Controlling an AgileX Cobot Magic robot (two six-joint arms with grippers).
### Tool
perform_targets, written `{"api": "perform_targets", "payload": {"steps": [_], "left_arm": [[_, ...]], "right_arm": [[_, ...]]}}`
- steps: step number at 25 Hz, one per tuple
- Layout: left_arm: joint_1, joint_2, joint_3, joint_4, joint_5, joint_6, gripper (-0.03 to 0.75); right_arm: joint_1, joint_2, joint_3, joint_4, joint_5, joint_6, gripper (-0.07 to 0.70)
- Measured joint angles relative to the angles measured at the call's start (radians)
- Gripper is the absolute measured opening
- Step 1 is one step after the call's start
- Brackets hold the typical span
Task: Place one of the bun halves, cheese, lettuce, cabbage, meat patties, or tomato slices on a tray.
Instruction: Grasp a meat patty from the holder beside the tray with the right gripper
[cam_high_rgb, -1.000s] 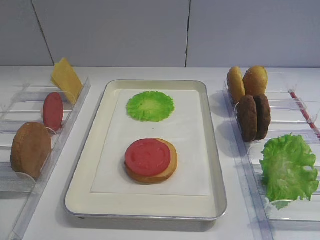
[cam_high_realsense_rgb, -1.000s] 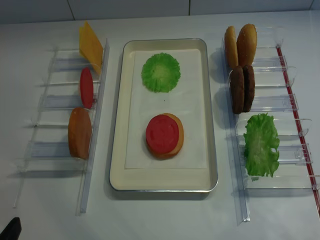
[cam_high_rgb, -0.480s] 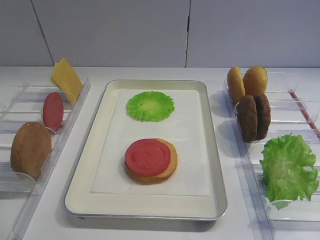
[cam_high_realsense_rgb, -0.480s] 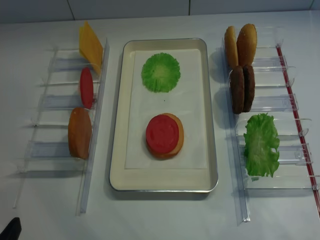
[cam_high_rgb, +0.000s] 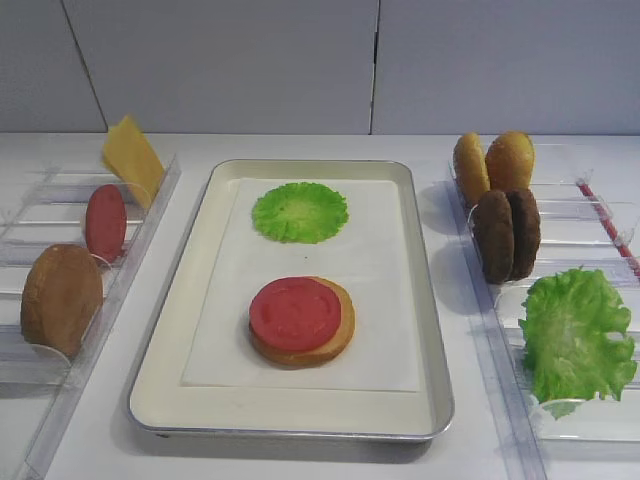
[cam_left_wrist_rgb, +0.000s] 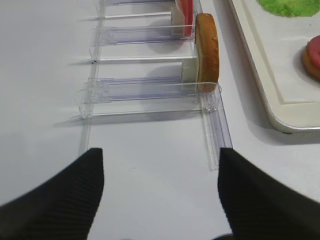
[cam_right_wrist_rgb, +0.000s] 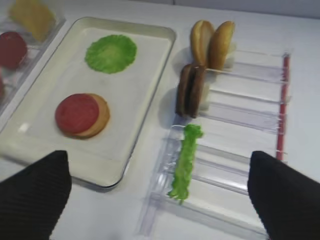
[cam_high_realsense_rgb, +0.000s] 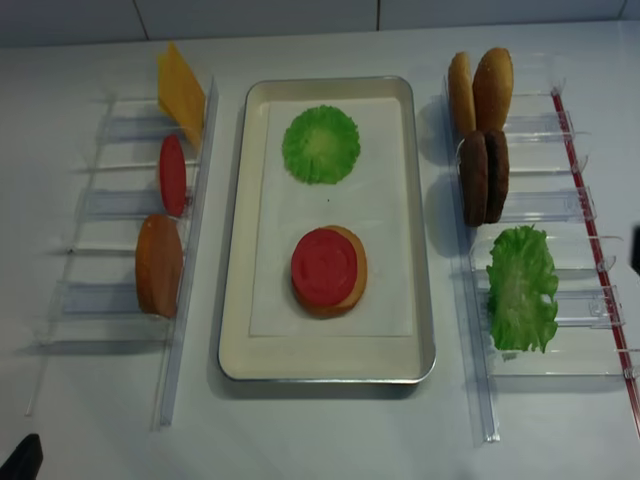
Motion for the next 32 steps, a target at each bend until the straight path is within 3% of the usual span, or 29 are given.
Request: {"api": "perform_targets", "payload": {"steps": [2,6,11,14,22,26,32], "left_arm": [[0.0,0.0,0.0,0.0,0.0,0.0,0.485],[0.0,0.0,0.0,0.0,0.0,0.0,0.485],[0.0,0.0,0.0,0.0,0.0,0.0,0.485],[0.0,0.0,0.0,0.0,0.0,0.0,0.485],[0.0,0.0,0.0,0.0,0.0,0.0,0.485],[0.0,0.0,0.0,0.0,0.0,0.0,0.485],[0.0,0.0,0.0,0.0,0.0,0.0,0.485]], "right_arm": [[0.0,0.122,-0.062,0.085,0.052,-0.042,0.685],[0.0,0.345,-0.155,0.225,0.067,-0.079,0.681],[0.007,0.53,-0.222,0.246,0.067,-0.084,0.68],[0.067,0.617,-0.247,0.242,0.06,-0.078,0.68],[0.322,0.841,-0.354,-0.043,0.057,0.182,0.676],[0.342,0.931,-0.377,-0.143,0.026,0.331,0.647],[0.342,1.011,-0.377,-0.187,-0.048,0.393,0.575]]}}
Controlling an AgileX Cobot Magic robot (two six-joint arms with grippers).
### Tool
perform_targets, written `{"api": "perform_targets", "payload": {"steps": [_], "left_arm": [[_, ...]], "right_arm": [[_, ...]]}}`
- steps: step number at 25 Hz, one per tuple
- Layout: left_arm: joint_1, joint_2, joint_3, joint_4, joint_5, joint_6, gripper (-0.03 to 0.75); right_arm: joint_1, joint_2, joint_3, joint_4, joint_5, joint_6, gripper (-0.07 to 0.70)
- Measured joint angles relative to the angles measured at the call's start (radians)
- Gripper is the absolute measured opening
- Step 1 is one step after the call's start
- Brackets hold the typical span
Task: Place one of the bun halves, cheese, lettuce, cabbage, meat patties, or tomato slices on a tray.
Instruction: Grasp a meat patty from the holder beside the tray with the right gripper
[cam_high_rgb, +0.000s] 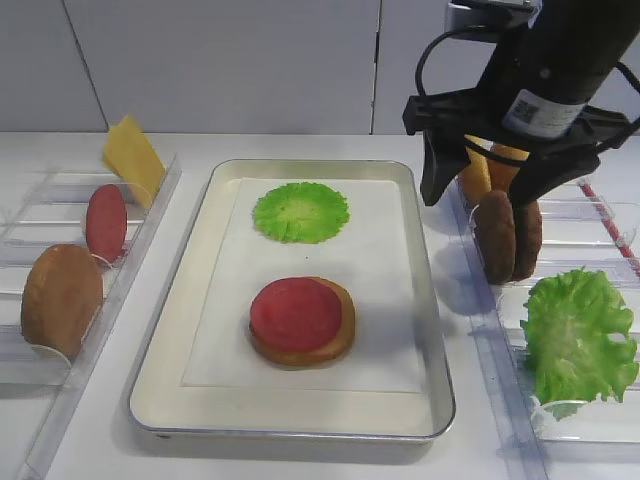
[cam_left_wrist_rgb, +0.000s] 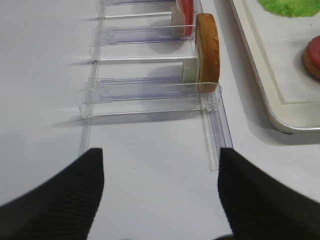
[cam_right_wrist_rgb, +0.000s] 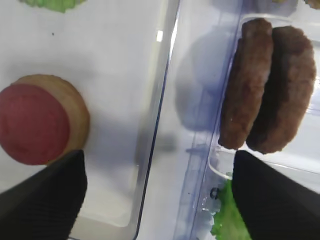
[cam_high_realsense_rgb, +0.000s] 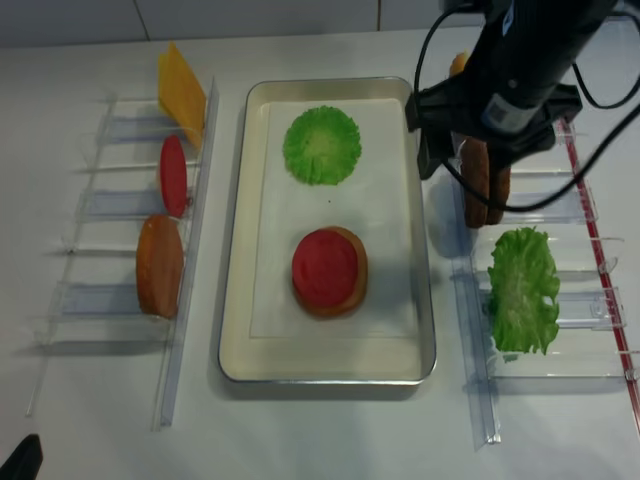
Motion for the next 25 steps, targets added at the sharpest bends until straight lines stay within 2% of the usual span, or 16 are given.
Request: {"api": "perform_targets", "payload": {"steps": [3,6,14,25], "left_arm": [[0.0,0.0,0.0,0.0,0.0,0.0,0.485],[0.0,0.0,0.0,0.0,0.0,0.0,0.485],[0.0,0.0,0.0,0.0,0.0,0.0,0.485],[0.0,0.0,0.0,0.0,0.0,0.0,0.485]], "right_arm": [[0.0,0.009,0.0,-0.035,-0.052,0.036,0.566],[0.0,0.015,0.0,-0.088,-0.076,0.058,0.565],[0.0,0.067,-0.002,-0.125,-0.114,0.102,0.565],[0.0,0.109,-0.002,-0.156,-0.129,0.144,0.548]]}}
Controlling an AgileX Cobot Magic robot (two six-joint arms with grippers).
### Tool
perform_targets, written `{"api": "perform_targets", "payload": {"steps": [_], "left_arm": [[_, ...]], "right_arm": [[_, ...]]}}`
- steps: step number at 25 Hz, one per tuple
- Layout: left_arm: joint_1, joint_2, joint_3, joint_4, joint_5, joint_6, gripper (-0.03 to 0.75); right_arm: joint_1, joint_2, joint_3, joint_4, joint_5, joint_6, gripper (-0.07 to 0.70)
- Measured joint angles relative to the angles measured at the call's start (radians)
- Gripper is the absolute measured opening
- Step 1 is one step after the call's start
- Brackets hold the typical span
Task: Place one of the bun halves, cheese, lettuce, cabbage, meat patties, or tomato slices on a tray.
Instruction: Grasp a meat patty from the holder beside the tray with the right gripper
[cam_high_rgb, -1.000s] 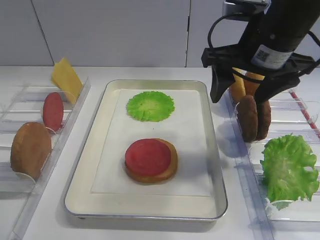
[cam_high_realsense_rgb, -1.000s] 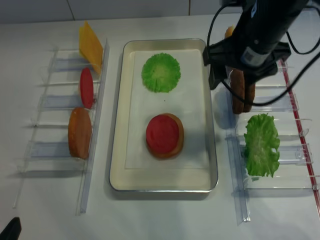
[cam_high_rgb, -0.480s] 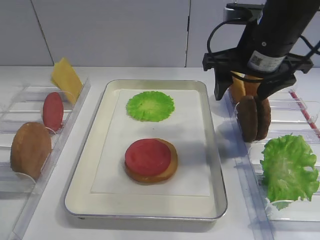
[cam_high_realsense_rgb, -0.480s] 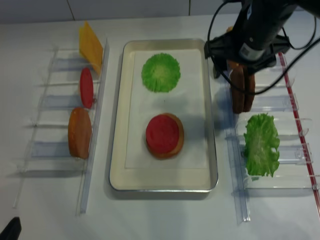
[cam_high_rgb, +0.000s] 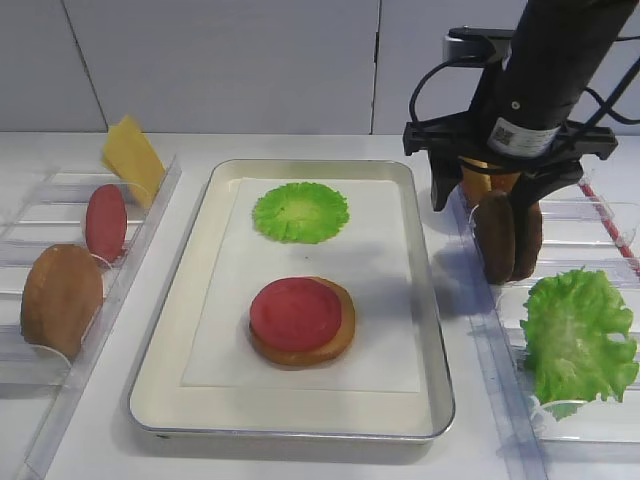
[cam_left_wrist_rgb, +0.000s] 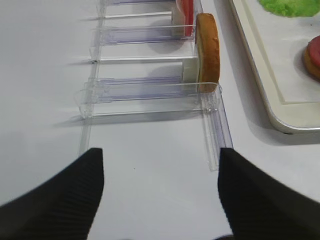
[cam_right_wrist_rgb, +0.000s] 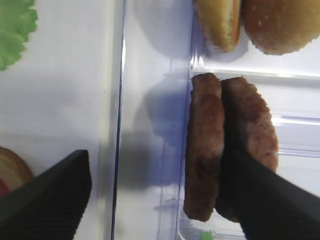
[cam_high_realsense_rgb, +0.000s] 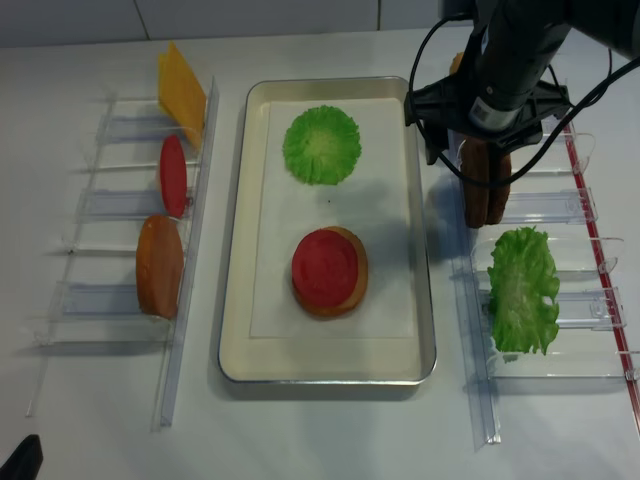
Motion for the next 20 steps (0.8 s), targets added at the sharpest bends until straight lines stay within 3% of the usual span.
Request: {"api": "perform_targets", "payload": {"steps": [14,17,20], "left_arm": [[0.0,0.0,0.0,0.0,0.0,0.0,0.485],[0.0,0.0,0.0,0.0,0.0,0.0,0.485],[0.0,0.0,0.0,0.0,0.0,0.0,0.485]], "right_arm": [[0.002,0.032,0.0,-0.006,-0.004,0.003,0.528],[0.002,0.032,0.0,-0.021,-0.002,0.009,0.482],[0.002,0.033,0.0,-0.047,0.008,0.028,0.388]]}}
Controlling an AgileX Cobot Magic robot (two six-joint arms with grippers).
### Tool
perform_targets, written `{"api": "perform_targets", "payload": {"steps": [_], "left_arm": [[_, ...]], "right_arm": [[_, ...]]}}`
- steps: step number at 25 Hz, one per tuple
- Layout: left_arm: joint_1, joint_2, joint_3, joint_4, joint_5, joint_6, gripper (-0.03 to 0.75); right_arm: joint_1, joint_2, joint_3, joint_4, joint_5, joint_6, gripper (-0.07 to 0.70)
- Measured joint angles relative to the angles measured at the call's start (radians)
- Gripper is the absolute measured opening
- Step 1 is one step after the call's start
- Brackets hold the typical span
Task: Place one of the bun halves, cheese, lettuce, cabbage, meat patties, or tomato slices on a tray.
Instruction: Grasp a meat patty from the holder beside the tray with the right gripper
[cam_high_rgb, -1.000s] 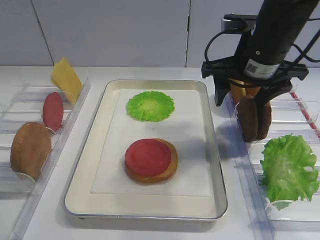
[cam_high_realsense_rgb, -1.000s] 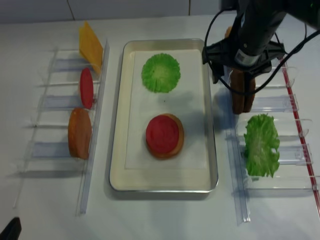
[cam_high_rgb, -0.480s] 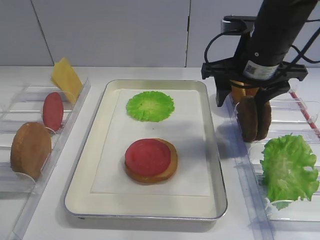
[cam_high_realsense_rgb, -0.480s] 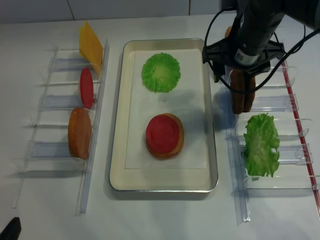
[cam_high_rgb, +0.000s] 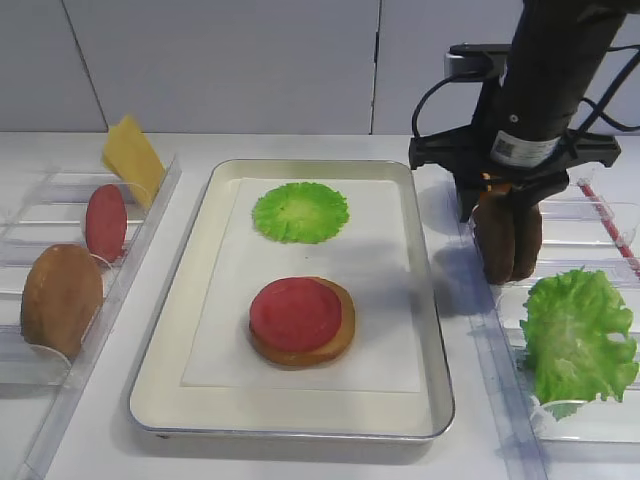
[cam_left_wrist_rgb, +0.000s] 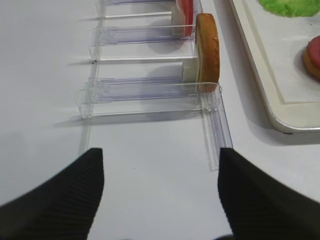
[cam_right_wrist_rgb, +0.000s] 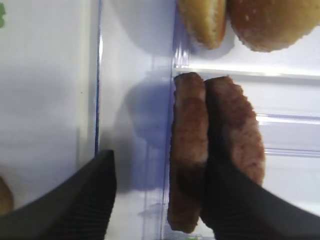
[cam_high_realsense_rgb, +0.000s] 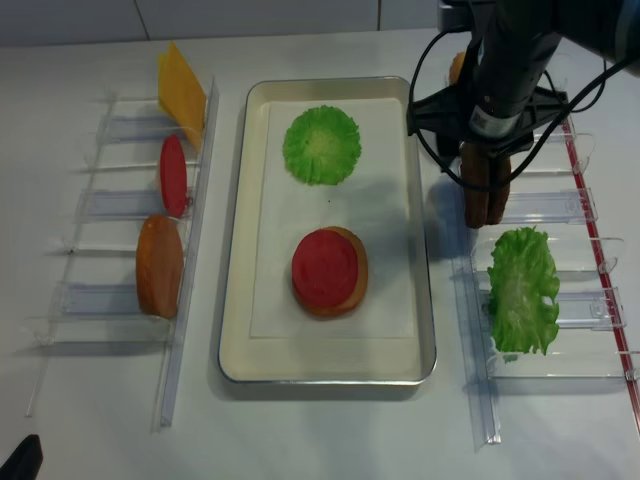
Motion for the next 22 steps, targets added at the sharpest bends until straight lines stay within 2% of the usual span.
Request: {"api": "perform_targets", "payload": {"steps": [6,9,22], "left_arm": [[0.0,0.0,0.0,0.0,0.0,0.0,0.485],[0.0,0.0,0.0,0.0,0.0,0.0,0.485],[0.0,0.0,0.0,0.0,0.0,0.0,0.485]], "right_arm": [[0.0,0.0,0.0,-0.027,0.006,0.01,0.197],[0.0,0.0,0.0,-0.045,0.01,0.01,0.138],[0.0,0.0,0.0,-0.047,0.013,0.012,0.138]]}}
